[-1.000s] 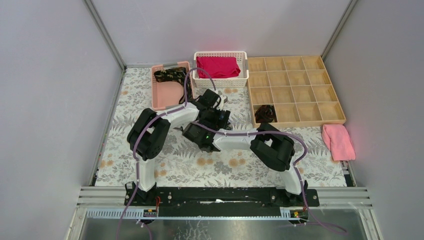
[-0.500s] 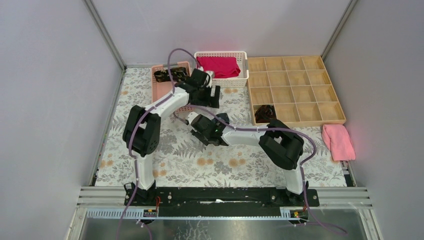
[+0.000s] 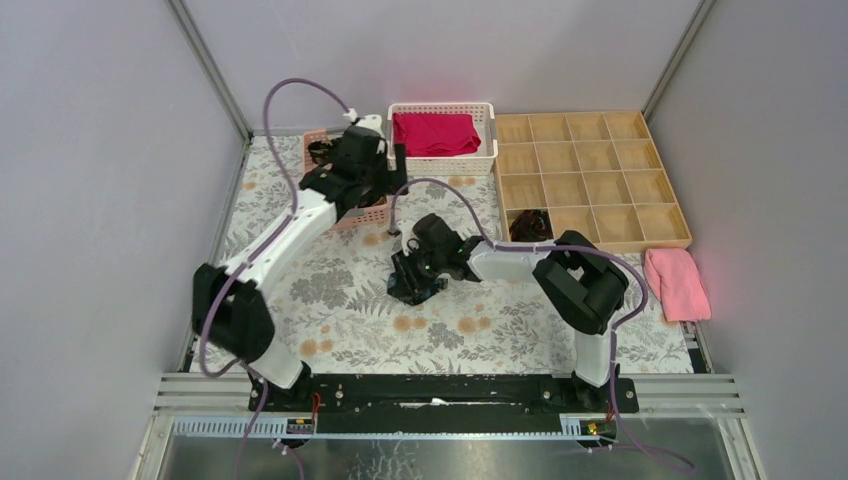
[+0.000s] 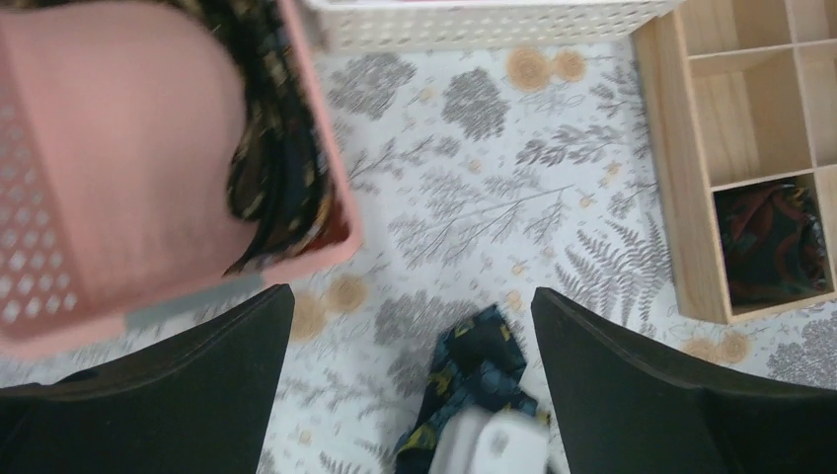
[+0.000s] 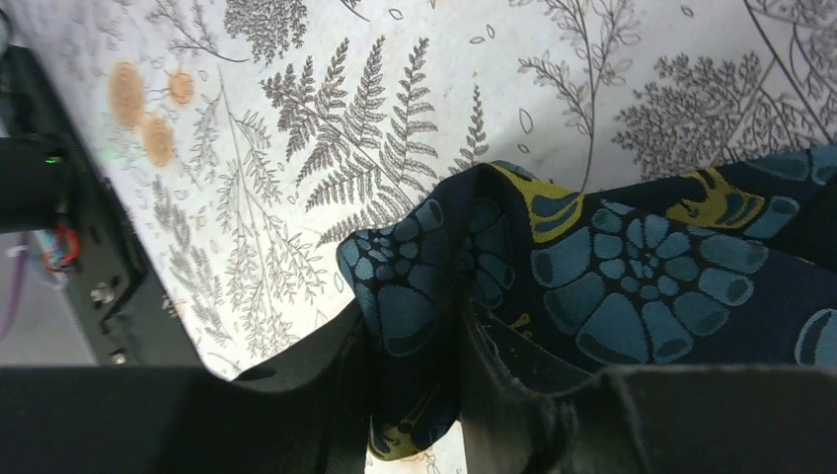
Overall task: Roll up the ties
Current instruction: Roll the tie at the center of the board.
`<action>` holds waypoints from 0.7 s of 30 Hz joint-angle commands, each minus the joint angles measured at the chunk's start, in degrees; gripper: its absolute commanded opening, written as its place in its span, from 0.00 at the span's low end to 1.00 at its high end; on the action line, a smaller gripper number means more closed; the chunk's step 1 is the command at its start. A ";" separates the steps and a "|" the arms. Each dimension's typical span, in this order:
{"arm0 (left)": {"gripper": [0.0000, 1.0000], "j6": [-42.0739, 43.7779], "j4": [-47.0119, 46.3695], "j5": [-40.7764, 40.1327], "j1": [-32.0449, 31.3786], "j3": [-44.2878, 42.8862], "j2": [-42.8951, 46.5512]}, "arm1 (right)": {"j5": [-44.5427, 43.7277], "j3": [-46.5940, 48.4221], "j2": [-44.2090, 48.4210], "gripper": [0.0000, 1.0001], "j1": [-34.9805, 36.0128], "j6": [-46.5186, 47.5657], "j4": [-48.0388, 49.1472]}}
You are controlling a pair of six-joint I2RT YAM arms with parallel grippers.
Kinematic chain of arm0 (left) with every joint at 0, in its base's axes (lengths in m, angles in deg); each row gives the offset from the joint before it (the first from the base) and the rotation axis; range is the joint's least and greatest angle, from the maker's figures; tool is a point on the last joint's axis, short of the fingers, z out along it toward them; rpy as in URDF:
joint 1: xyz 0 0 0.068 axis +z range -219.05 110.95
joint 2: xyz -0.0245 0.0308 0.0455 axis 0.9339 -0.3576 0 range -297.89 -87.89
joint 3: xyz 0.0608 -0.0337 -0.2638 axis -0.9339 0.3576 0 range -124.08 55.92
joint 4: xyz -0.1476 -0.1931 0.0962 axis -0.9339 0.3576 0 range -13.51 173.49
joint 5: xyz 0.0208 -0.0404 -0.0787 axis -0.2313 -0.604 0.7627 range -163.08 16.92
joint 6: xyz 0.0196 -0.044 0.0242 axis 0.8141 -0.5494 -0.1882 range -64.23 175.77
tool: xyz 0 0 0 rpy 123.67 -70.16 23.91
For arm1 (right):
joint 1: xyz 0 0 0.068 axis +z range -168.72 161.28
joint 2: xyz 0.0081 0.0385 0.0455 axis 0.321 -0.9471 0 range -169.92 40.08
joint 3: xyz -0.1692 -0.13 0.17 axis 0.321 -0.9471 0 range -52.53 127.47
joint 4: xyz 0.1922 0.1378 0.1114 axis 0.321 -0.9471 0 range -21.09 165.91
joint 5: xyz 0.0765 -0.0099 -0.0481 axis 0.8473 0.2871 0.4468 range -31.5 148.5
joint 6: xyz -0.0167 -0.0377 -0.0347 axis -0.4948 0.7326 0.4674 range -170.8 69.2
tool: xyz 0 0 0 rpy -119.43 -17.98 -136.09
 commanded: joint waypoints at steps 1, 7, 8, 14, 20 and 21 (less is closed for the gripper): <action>0.99 -4.85 -4.32 -6.51 0.08 12.40 9.71 | 16.73 -4.96 1.74 0.38 -5.60 -12.07 5.97; 0.99 -4.64 -11.46 -13.31 -7.96 25.87 19.79 | 30.12 -10.27 -1.31 0.37 -12.98 -29.64 26.18; 0.99 -3.37 -12.36 -14.96 -9.67 27.17 20.69 | 32.73 -12.02 -2.41 0.37 -14.36 -34.93 32.92; 0.99 -1.17 -16.29 -14.71 -14.28 35.22 25.20 | 40.05 -15.81 -10.24 0.37 -19.97 -64.31 65.98; 0.99 0.95 -18.32 -12.11 -15.36 37.97 23.33 | 40.36 -14.60 -20.15 0.36 -21.73 -86.13 89.66; 0.99 1.43 -19.86 -12.09 -16.00 39.30 22.60 | 40.58 -14.33 -21.01 0.36 -21.88 -87.33 90.88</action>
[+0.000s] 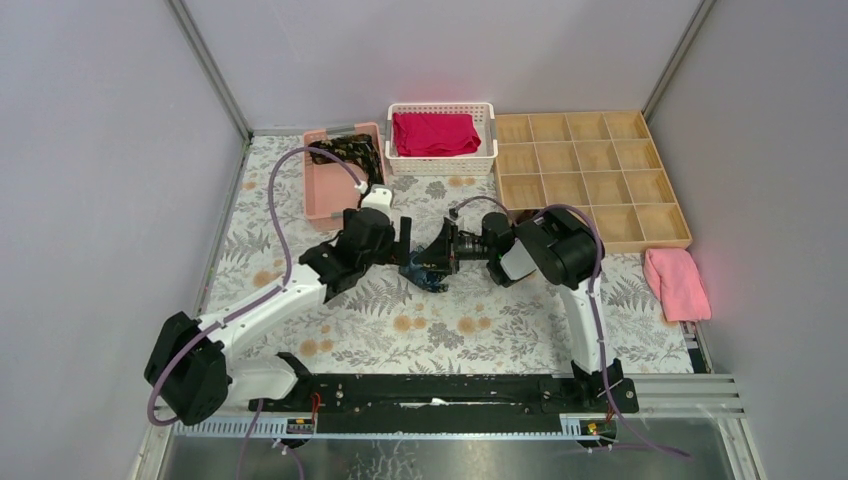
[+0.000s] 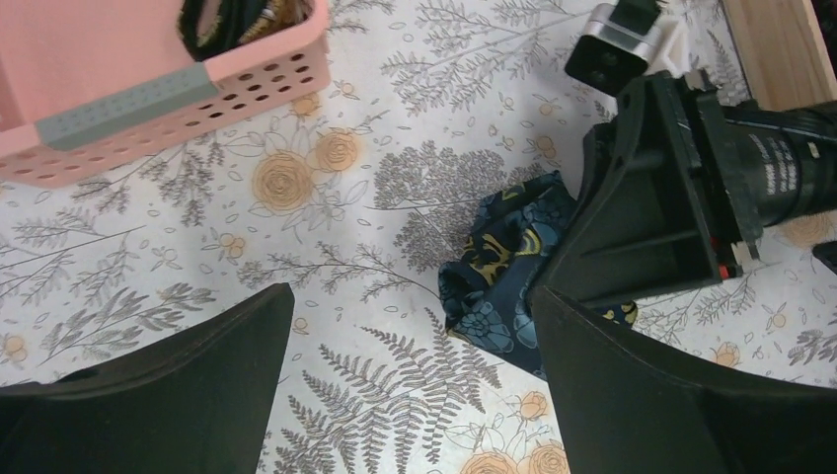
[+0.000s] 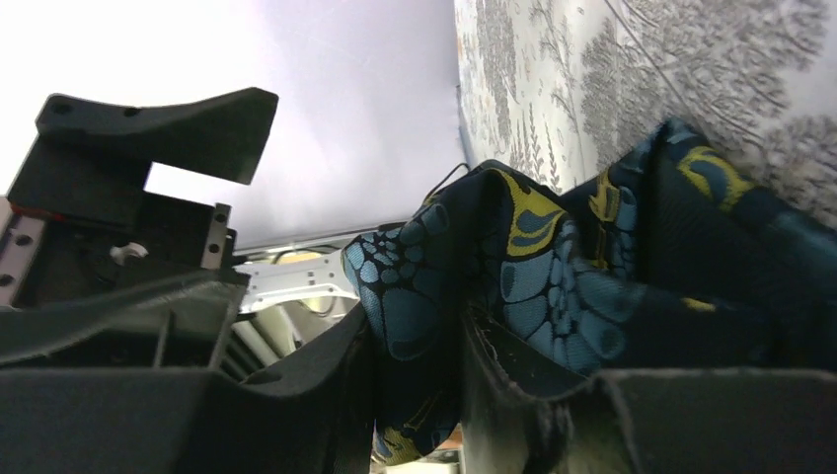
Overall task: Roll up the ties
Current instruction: Roll the tie at the center of the board.
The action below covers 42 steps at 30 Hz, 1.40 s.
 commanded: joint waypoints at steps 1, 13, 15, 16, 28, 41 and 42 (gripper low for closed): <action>0.99 3.23 -8.97 0.94 -2.10 3.37 -2.27 | 2.97 0.89 -4.22 0.36 -0.82 -16.90 20.47; 0.99 7.77 -14.98 12.96 -4.59 5.85 -10.07 | 5.04 1.18 -0.70 0.35 -1.71 -5.58 5.34; 0.99 7.99 -15.09 14.96 -4.57 6.20 -8.97 | 5.24 1.54 -0.74 0.35 -1.78 -4.78 3.85; 0.99 8.13 -15.19 15.79 -4.74 6.44 -8.15 | 5.21 1.67 -0.87 0.35 -1.78 -4.18 2.94; 0.99 11.64 -14.08 22.99 -5.12 4.74 -12.78 | 5.58 3.46 -2.76 0.34 -1.94 -4.11 2.72; 0.99 14.24 -14.47 10.84 -5.74 2.28 -15.99 | 6.44 3.46 -3.55 0.33 -1.94 -5.08 5.14; 0.99 14.55 -13.18 10.85 -5.78 0.83 -17.64 | 6.43 3.50 -3.70 0.33 -1.94 -5.31 5.45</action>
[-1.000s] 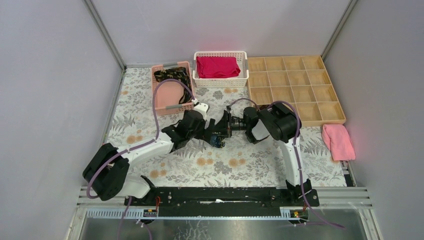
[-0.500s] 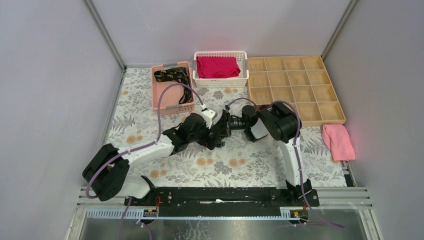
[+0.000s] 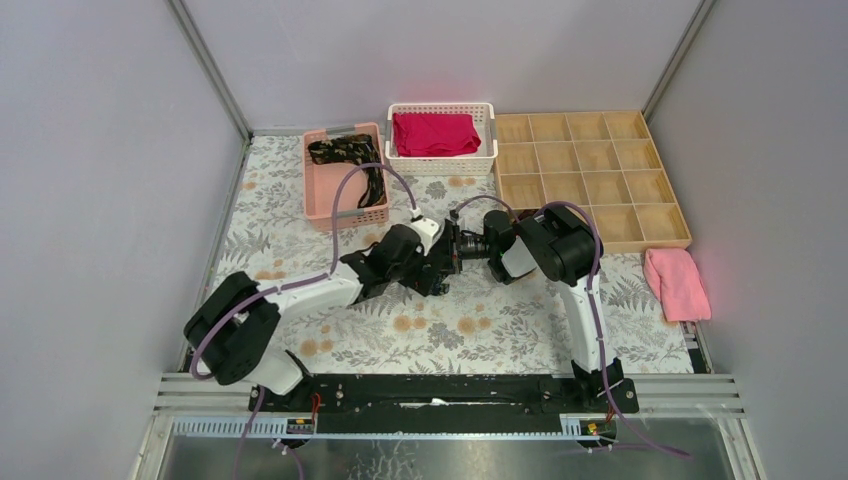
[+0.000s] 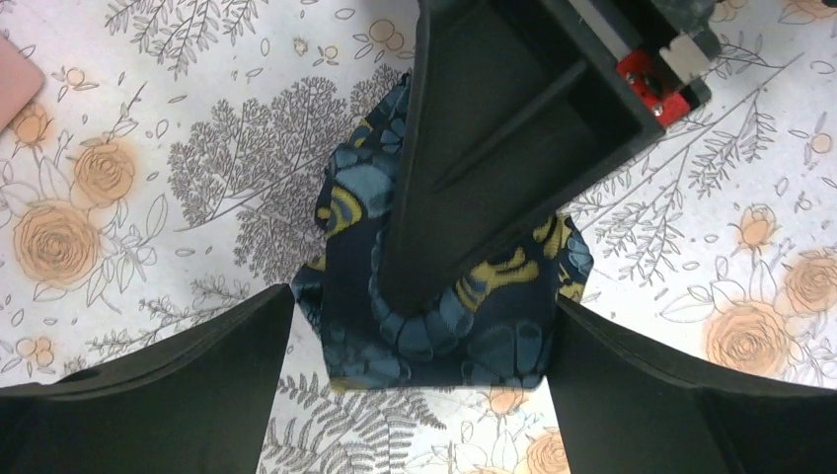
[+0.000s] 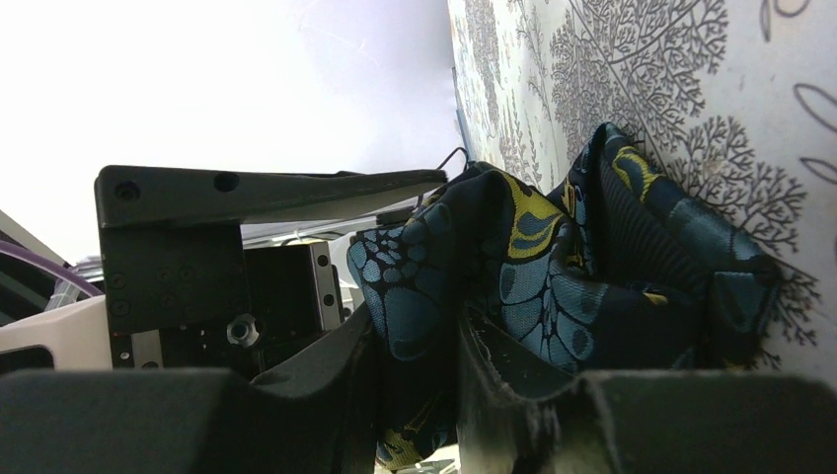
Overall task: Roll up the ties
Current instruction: Roll the tie at the center of the board.
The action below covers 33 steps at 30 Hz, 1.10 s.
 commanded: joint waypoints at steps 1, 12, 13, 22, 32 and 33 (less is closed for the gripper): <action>0.99 2.61 1.57 -1.90 -0.22 -5.53 -5.30 | 2.21 1.67 0.03 0.33 -0.15 -0.90 3.84; 0.99 5.57 4.86 5.33 -0.21 -10.20 -13.65 | 2.41 2.01 0.71 0.33 -0.19 -1.19 4.13; 0.99 5.59 5.57 5.34 -0.21 -10.66 -14.74 | 2.29 1.94 0.79 0.33 -0.20 -1.14 4.22; 0.99 4.55 6.43 6.40 -0.22 -11.45 -19.72 | 1.97 1.72 0.91 0.32 -0.22 -1.01 4.06; 0.62 2.99 15.49 7.58 -0.18 -20.05 -32.17 | 1.21 1.07 3.87 0.32 -0.30 4.34 -2.75; 0.56 2.82 15.86 8.04 -0.16 -20.47 -33.13 | 1.18 1.10 4.25 0.32 -0.32 5.31 -4.08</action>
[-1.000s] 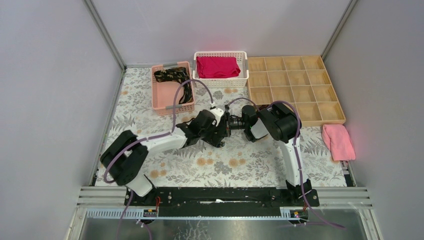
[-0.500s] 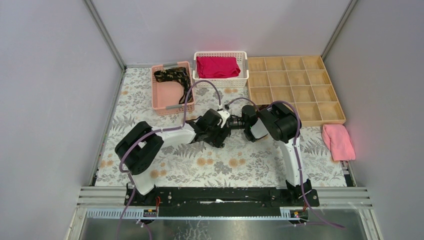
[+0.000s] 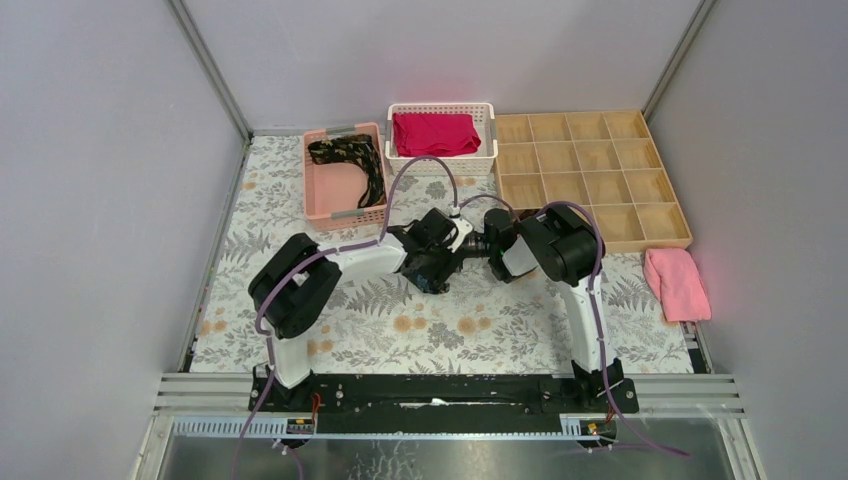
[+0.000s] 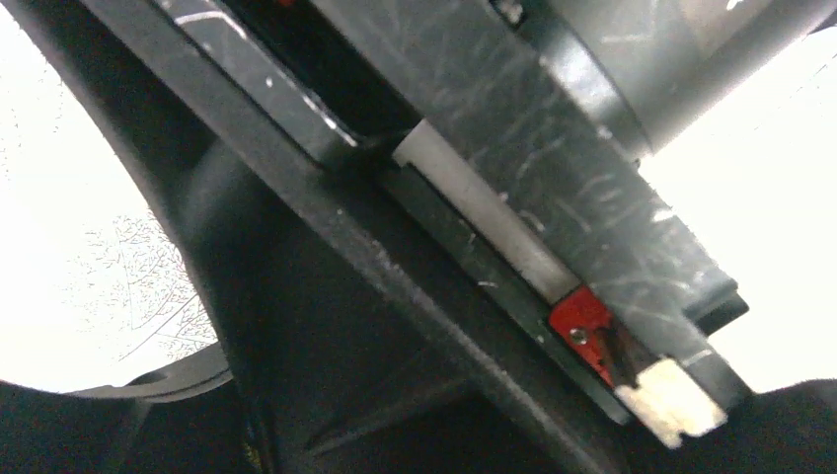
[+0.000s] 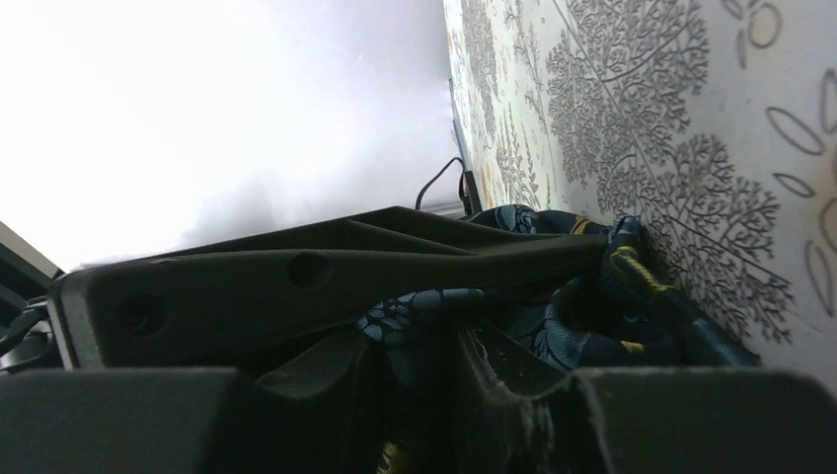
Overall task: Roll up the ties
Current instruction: Roll the tie at the center of the board.
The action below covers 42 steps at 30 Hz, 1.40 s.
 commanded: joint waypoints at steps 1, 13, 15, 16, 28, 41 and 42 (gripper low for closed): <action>0.54 -4.84 2.74 2.28 -0.28 -0.15 -10.88 | 1.92 0.87 4.26 0.32 -0.12 4.50 -3.91; 0.52 -6.07 4.42 4.49 0.54 -0.84 -11.91 | -3.66 0.95 14.71 0.64 -0.30 24.69 -30.45; 0.52 -6.20 4.23 4.95 0.87 -0.71 -12.02 | -6.09 2.16 17.55 0.70 -0.25 31.27 -39.80; 0.53 -6.18 4.06 5.84 1.31 -0.69 -12.37 | -9.48 3.58 21.00 0.72 -0.35 36.95 -48.52; 0.53 -5.73 4.08 7.82 1.86 -1.16 -13.61 | -16.91 4.66 27.52 0.74 -1.70 38.56 -56.85; 0.46 -5.78 4.79 7.14 1.41 -1.77 -14.31 | -20.61 2.58 30.15 0.67 -5.75 41.78 -56.46; 0.42 -6.04 5.25 6.40 1.12 -2.00 -14.54 | -20.21 2.91 29.64 0.67 -5.77 42.32 -56.76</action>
